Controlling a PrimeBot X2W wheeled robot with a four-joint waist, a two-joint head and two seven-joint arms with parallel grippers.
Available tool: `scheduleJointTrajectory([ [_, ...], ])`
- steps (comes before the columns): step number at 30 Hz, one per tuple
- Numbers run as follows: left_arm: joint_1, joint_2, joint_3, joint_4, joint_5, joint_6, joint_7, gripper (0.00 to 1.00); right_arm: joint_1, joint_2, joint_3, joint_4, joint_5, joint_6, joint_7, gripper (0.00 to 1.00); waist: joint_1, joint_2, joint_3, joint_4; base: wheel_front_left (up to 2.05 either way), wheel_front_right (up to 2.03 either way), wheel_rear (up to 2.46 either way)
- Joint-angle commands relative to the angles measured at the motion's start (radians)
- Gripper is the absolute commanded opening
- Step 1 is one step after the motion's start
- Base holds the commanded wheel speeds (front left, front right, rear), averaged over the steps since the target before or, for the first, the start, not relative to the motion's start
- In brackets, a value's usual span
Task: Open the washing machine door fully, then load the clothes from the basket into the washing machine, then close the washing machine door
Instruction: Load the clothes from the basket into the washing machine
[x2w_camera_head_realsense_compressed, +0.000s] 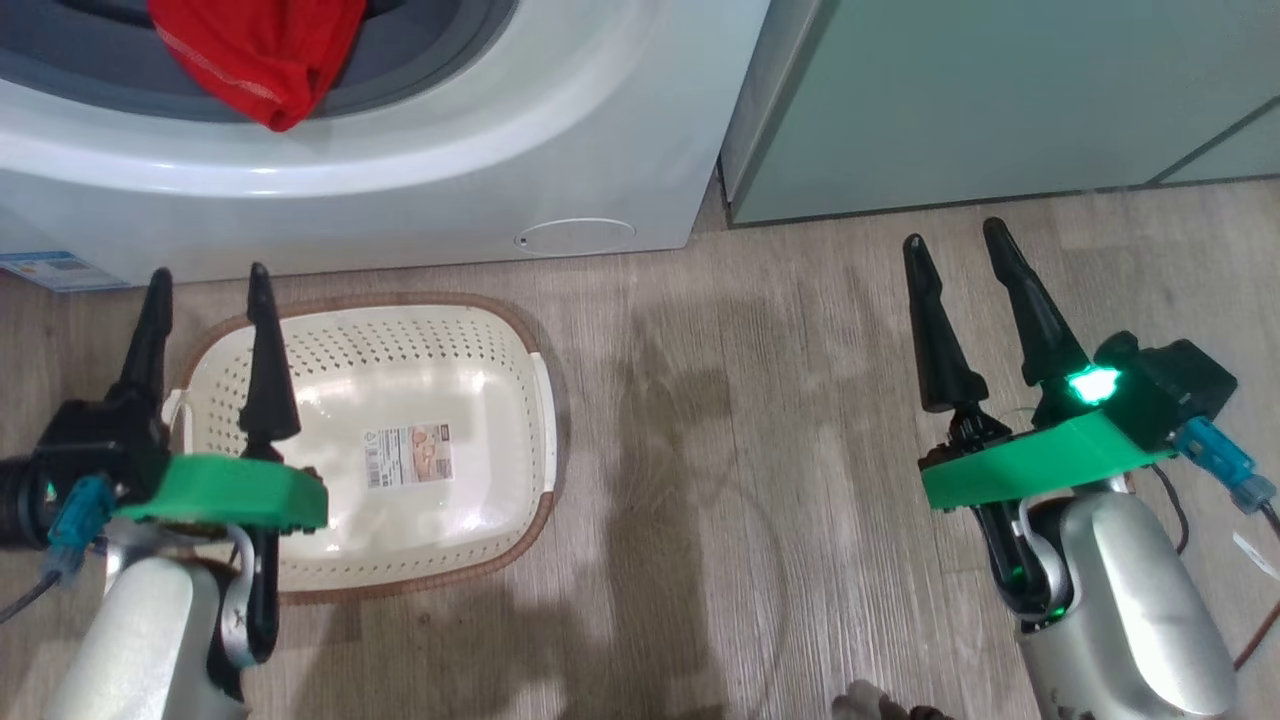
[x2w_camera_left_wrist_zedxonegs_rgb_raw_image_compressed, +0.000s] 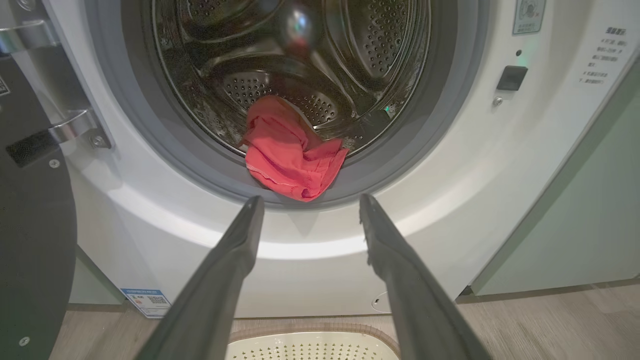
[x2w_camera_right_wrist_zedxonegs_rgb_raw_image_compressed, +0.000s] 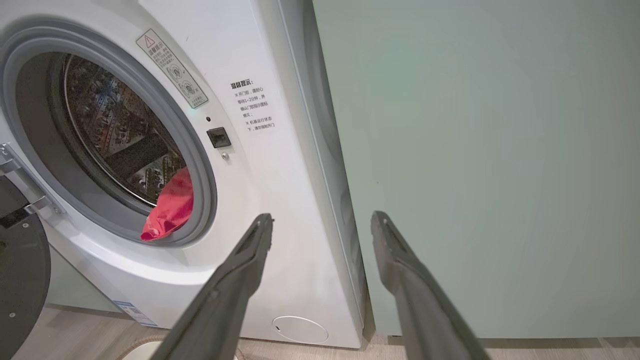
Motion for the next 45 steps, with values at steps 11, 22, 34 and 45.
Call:
scheduleJointTrajectory([
  [11, -0.013, 0.022, 0.027, -0.011, 0.005, -0.005, 0.000, 1.00, 0.011, 0.000, 0.020, -0.035, -0.009, 0.000, -0.006, 1.00, 0.0001, -0.0001, -0.005, 0.003, 0.00, 0.00, 0.00],
  [22, -0.131, 0.045, 0.022, 0.013, -0.017, -0.036, 0.061, 1.00, -0.006, 0.000, 0.035, -0.055, 0.006, 0.000, -0.006, 1.00, 0.0001, -0.0001, 0.041, -0.015, 0.00, 0.00, 0.00],
  [34, -0.549, 0.163, 0.045, 0.288, -0.101, -0.144, 0.351, 1.00, -0.060, 0.000, 0.104, -0.094, 0.089, 0.000, -0.006, 1.00, 0.0001, -0.0001, 0.160, -0.131, 0.00, 0.00, 0.00],
  [45, -0.809, 0.299, 0.043, 0.562, -0.122, -0.176, 0.657, 1.00, -0.085, 0.000, 0.148, -0.108, 0.177, 0.000, -0.006, 1.00, 0.0001, -0.0001, 0.223, -0.229, 0.00, 0.00, 0.00],
])
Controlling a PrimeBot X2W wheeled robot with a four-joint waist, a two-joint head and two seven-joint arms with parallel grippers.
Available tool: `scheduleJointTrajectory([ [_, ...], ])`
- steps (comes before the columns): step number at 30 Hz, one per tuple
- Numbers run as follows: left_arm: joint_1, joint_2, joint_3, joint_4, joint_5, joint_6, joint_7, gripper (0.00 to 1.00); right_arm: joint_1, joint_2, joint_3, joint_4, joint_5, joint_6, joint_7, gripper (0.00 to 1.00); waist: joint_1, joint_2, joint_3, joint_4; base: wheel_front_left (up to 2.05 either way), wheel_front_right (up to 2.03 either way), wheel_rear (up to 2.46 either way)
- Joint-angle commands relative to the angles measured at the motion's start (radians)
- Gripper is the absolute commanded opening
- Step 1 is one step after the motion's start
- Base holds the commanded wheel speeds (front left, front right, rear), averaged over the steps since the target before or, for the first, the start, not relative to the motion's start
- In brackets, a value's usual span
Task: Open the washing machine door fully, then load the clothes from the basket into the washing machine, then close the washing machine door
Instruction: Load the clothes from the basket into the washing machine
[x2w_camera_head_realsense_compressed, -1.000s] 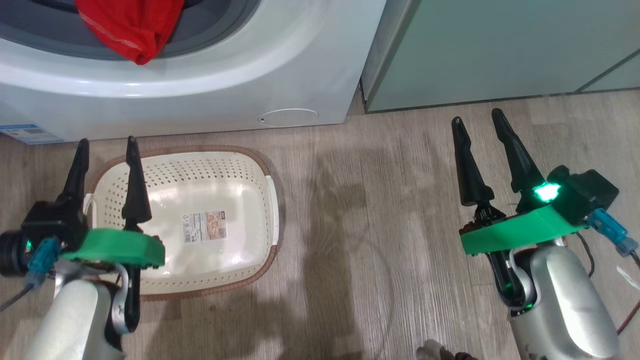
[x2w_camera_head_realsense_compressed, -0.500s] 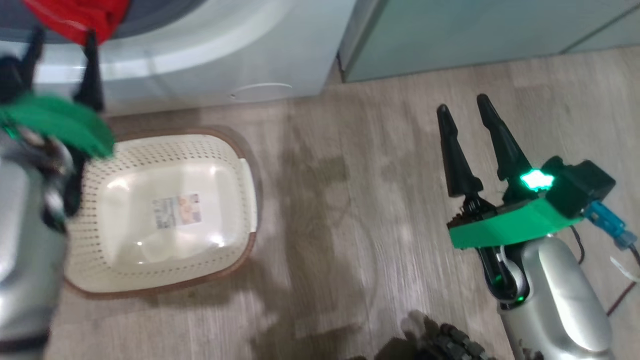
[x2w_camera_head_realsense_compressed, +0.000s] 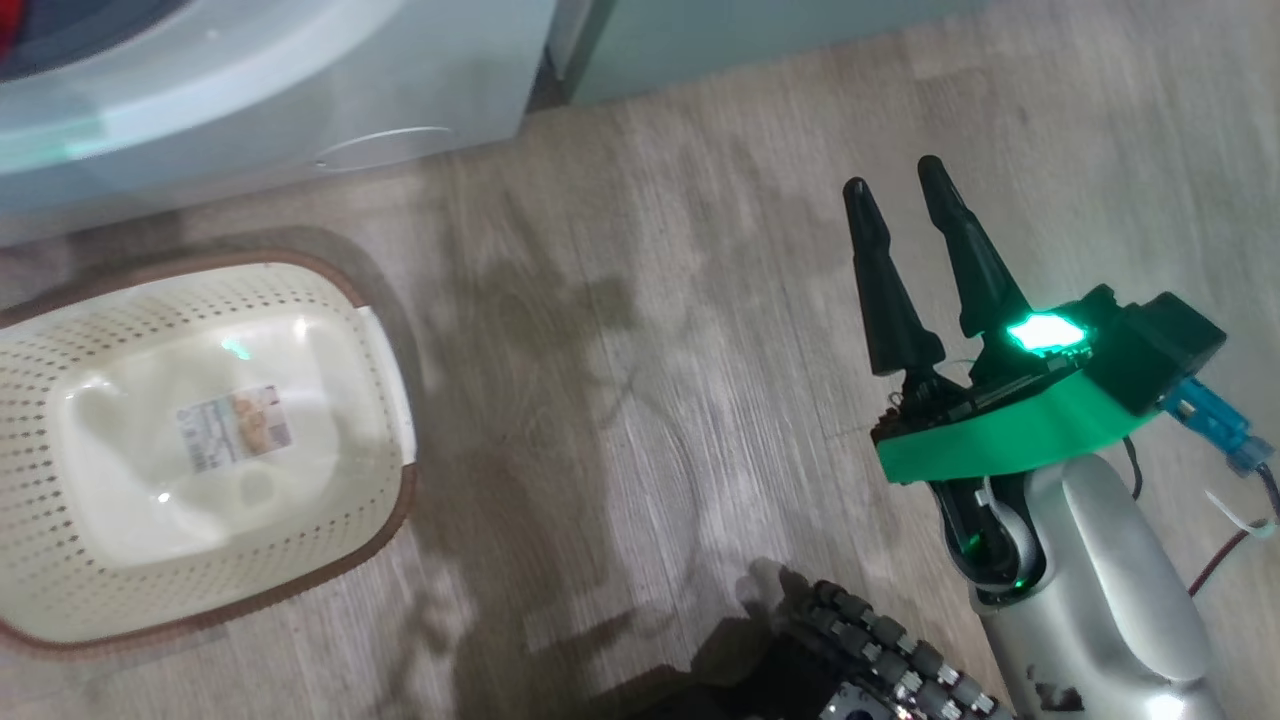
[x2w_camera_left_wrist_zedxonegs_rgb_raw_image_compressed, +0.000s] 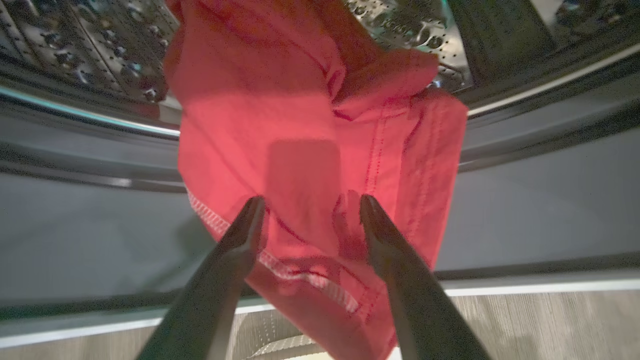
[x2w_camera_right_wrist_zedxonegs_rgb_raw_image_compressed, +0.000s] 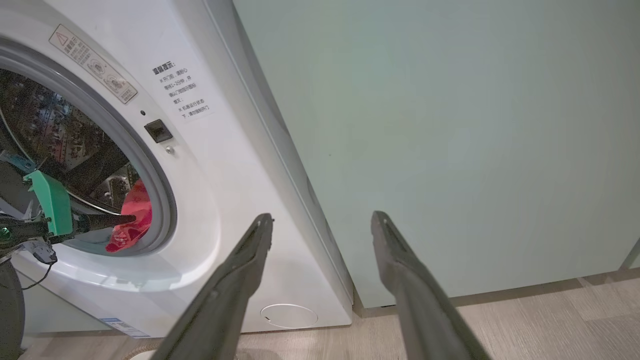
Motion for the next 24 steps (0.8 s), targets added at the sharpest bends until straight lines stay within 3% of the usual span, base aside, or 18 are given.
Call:
scheduleJointTrajectory([
  [1, -0.056, 0.072, 0.036, -0.004, -0.010, -0.004, 0.050, 1.00, -0.014, 0.000, 0.021, -0.038, 0.016, 0.000, -0.006, 1.00, -0.0002, 0.0000, 0.018, -0.023, 0.00, 0.00, 0.00],
  [9, -0.121, 0.118, 0.024, 0.046, -0.020, 0.021, 0.243, 1.00, -0.018, 0.000, 0.030, -0.044, 0.046, 0.000, -0.006, 1.00, -0.0002, 0.0000, 0.033, -0.042, 0.00, 0.00, 0.00],
  [10, -0.125, 0.121, 0.024, 0.046, -0.023, 0.025, 0.262, 0.67, -0.020, 0.000, 0.032, -0.045, 0.048, 0.000, -0.006, 1.00, -0.0002, 0.0000, 0.034, -0.044, 0.00, 0.00, 0.00],
  [11, -0.128, 0.124, 0.022, 0.043, -0.024, 0.025, 0.277, 0.11, -0.021, 0.000, 0.034, -0.045, 0.050, 0.000, -0.006, 1.00, -0.0002, 0.0000, 0.036, -0.046, 0.00, 0.00, 0.00],
  [12, -0.133, 0.125, 0.021, 0.038, -0.027, 0.025, 0.290, 0.00, -0.021, 0.000, 0.035, -0.047, 0.051, 0.000, -0.006, 1.00, -0.0002, 0.0000, 0.038, -0.048, 0.00, 0.00, 0.00],
  [18, -0.158, 0.140, 0.020, -0.005, -0.013, 0.030, 0.257, 0.00, -0.022, 0.000, 0.040, -0.052, 0.060, 0.000, -0.006, 1.00, -0.0002, 0.0000, 0.048, -0.054, 0.00, 0.00, 0.00],
  [24, -0.194, 0.160, 0.048, -0.041, 0.008, 0.053, 0.122, 0.00, -0.030, 0.000, 0.055, -0.063, 0.075, 0.000, -0.006, 1.00, -0.0002, 0.0000, 0.083, -0.081, 0.00, 0.00, 0.00],
])
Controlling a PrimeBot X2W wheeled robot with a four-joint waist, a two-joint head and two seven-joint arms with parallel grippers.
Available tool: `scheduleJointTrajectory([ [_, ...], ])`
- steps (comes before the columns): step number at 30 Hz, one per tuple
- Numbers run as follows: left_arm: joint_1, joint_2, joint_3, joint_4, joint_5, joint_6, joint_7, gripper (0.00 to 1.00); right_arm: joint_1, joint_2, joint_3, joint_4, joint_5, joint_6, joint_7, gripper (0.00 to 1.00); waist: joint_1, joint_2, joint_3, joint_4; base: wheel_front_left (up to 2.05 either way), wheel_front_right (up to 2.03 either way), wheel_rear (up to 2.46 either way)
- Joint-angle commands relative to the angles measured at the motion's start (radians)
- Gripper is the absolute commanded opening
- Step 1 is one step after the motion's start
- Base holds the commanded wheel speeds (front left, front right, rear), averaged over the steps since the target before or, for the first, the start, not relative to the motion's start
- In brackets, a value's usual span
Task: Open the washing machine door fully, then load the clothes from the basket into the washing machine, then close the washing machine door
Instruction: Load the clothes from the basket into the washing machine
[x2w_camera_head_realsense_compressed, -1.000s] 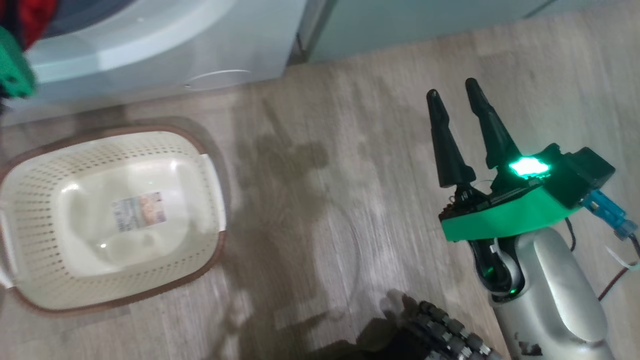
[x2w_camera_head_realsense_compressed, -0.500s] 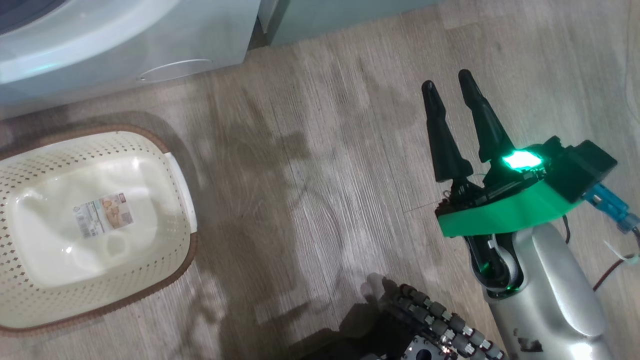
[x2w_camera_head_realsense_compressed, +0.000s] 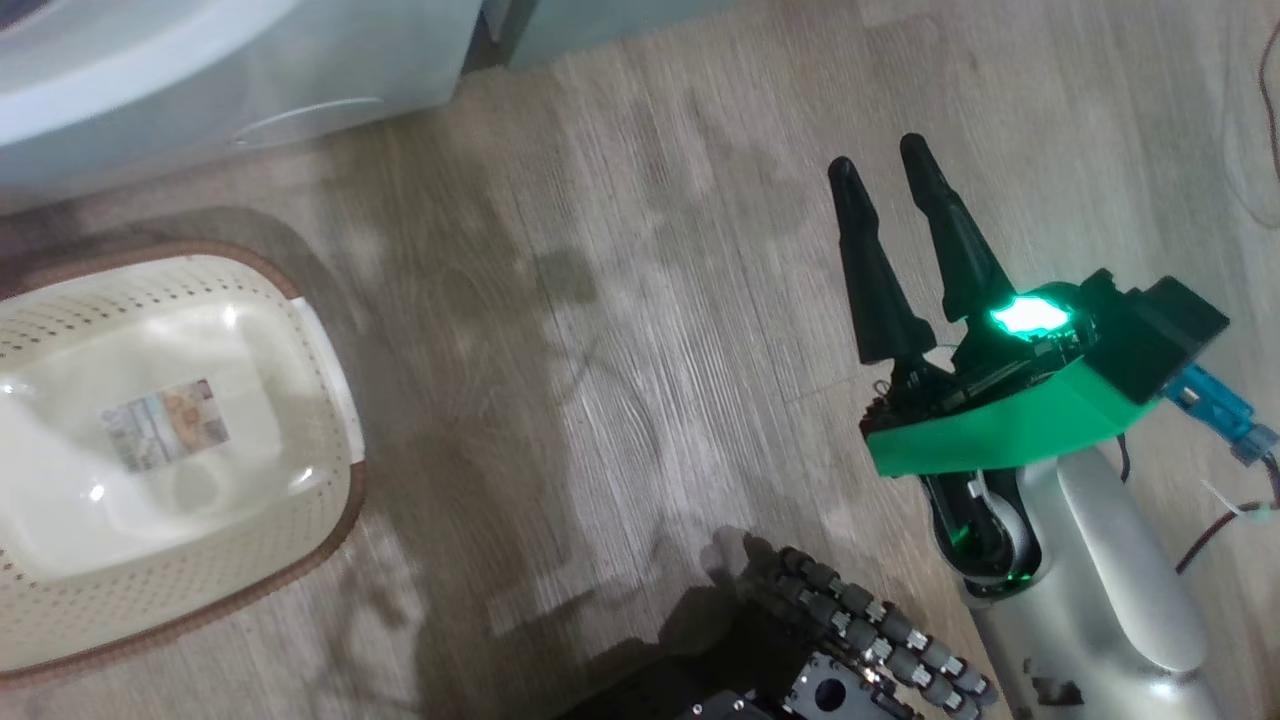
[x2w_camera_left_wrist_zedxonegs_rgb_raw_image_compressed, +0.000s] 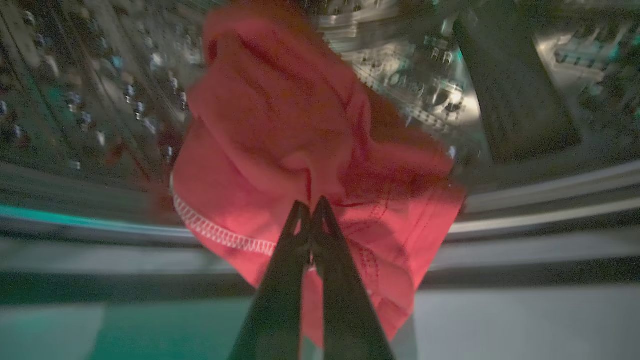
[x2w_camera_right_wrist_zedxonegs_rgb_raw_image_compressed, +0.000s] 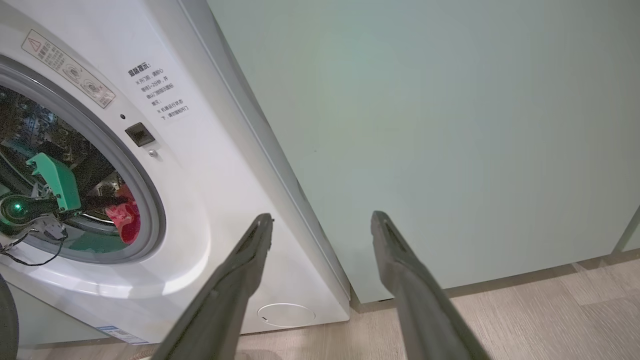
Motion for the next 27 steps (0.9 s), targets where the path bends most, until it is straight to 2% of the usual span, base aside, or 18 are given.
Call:
scheduleJointTrajectory([
  [1, -0.043, 0.066, 0.037, -0.042, 0.010, 0.006, -0.030, 0.00, -0.008, 0.000, 0.020, -0.037, 0.010, 0.000, -0.006, 1.00, 0.0000, 0.0000, 0.019, -0.015, 0.00, 0.00, 0.00],
  [8, -0.144, 0.100, 0.050, -0.071, 0.057, -0.025, -0.263, 0.00, -0.010, 0.000, 0.033, -0.058, 0.034, 0.000, -0.006, 1.00, 0.0000, 0.0000, 0.095, -0.055, 0.00, 0.00, 0.00],
  [9, -0.180, 0.107, 0.049, -0.062, 0.071, -0.034, -0.324, 0.00, -0.012, 0.000, 0.041, -0.064, 0.039, 0.000, -0.006, 1.00, 0.0000, 0.0000, 0.115, -0.064, 0.00, 0.00, 0.00],
  [13, -0.250, 0.117, 0.048, -0.029, 0.093, -0.044, -0.422, 0.00, -0.018, 0.000, 0.056, -0.084, 0.052, 0.000, -0.006, 1.00, 0.0000, 0.0000, 0.153, -0.081, 0.00, 0.00, 0.00],
  [18, -0.284, 0.129, 0.032, 0.049, 0.111, -0.065, -0.479, 0.00, -0.020, 0.000, 0.068, -0.097, 0.066, 0.000, -0.006, 1.00, 0.0000, 0.0000, 0.184, -0.089, 0.00, 0.00, 0.00],
  [23, -0.296, 0.123, 0.026, 0.119, 0.091, -0.089, -0.458, 0.00, -0.025, 0.000, 0.075, -0.095, 0.069, 0.000, -0.006, 1.00, 0.0000, 0.0000, 0.194, -0.083, 0.00, 0.00, 0.00],
  [24, -0.301, 0.124, 0.022, 0.126, 0.092, -0.091, -0.455, 0.13, -0.026, 0.000, 0.075, -0.095, 0.069, 0.000, -0.006, 1.00, 0.0000, 0.0000, 0.195, -0.081, 0.00, 0.00, 0.00],
  [25, -0.306, 0.123, 0.018, 0.130, 0.093, -0.094, -0.455, 0.51, -0.028, 0.000, 0.075, -0.095, 0.069, 0.000, -0.006, 1.00, 0.0000, 0.0000, 0.196, -0.080, 0.00, 0.00, 0.00],
  [27, -0.315, 0.120, 0.011, 0.139, 0.091, -0.103, -0.449, 1.00, -0.031, 0.000, 0.075, -0.094, 0.069, 0.000, -0.006, 1.00, 0.0000, 0.0000, 0.195, -0.077, 0.00, 0.00, 0.00],
])
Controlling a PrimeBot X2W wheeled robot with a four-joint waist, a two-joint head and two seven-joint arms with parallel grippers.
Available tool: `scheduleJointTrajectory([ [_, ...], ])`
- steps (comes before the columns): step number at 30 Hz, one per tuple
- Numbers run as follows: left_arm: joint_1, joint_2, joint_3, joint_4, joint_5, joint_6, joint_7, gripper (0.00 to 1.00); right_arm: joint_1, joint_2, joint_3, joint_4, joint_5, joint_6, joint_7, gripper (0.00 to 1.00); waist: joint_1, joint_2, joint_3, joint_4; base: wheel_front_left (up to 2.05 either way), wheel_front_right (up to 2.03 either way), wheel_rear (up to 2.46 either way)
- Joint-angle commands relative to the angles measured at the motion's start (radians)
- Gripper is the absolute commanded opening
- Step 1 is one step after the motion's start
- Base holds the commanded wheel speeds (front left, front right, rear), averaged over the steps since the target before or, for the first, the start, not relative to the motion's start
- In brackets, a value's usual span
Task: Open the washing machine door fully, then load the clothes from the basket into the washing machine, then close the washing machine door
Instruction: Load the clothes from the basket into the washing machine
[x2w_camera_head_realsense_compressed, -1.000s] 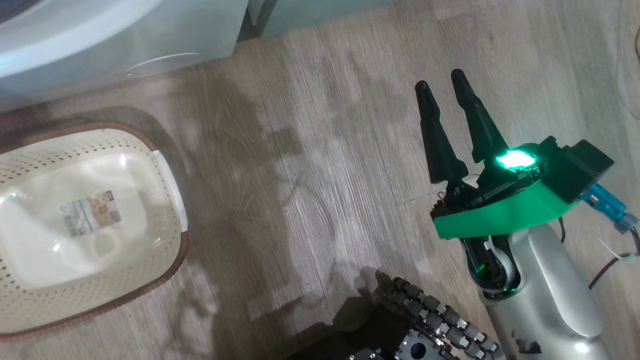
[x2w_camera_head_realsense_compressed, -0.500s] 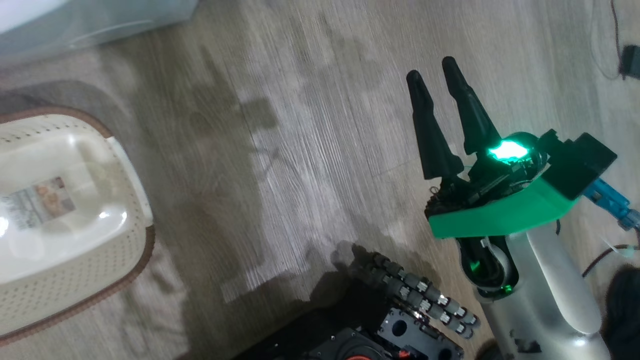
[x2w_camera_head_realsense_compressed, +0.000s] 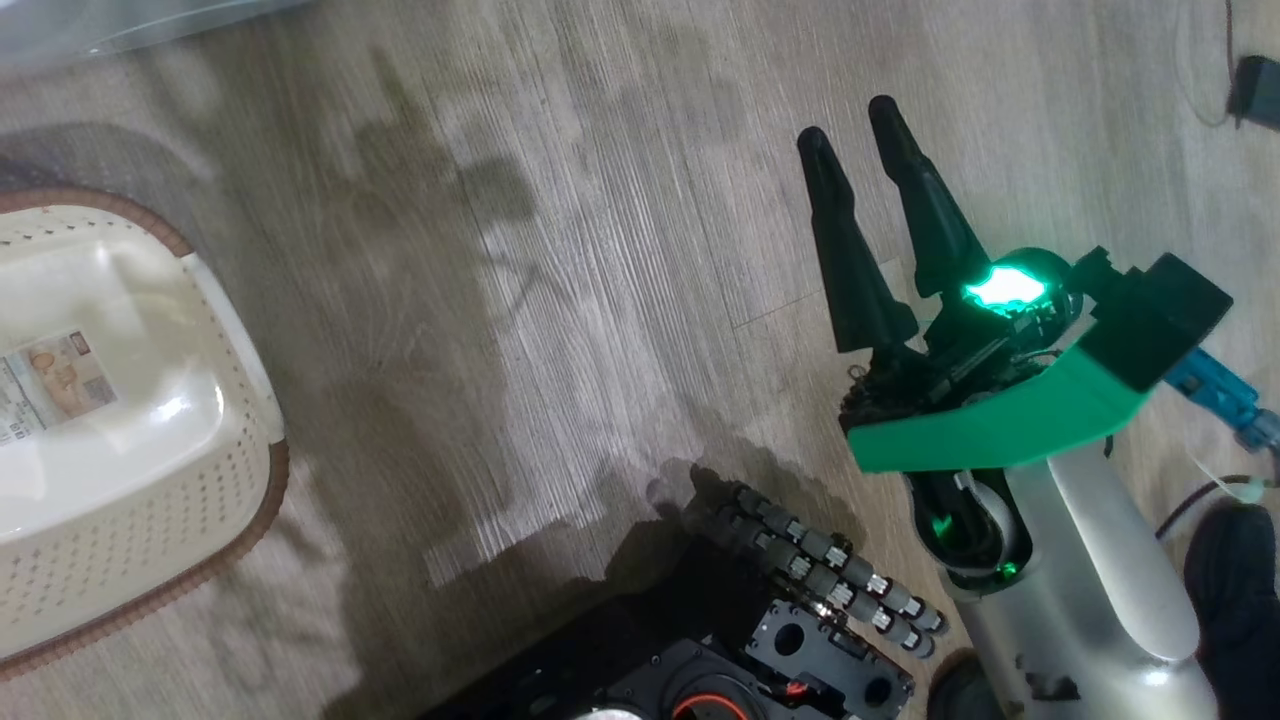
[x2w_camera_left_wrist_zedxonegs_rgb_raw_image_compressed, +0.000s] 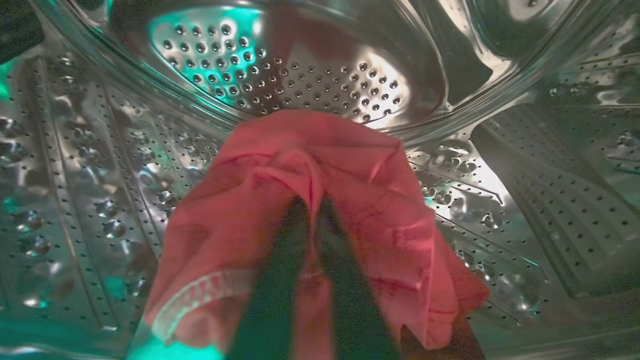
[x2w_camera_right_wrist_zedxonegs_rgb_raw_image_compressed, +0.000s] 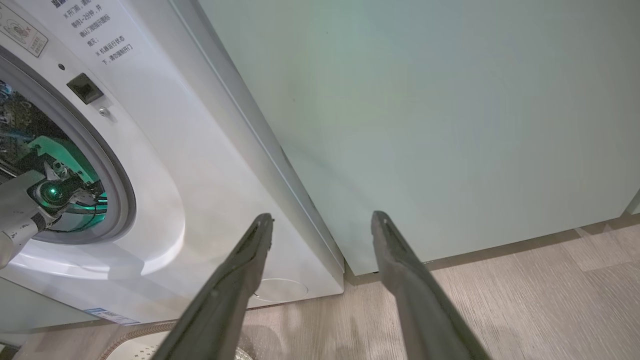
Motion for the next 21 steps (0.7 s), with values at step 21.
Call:
scheduleJointTrajectory([
  [21, 0.360, -0.106, 0.033, -0.289, -0.087, 0.061, -0.211, 1.00, 0.026, -0.002, -0.068, 0.007, -0.105, 0.000, -0.006, 1.00, 0.0000, 0.0000, -0.165, 0.151, 0.00, 0.00, 0.00],
])
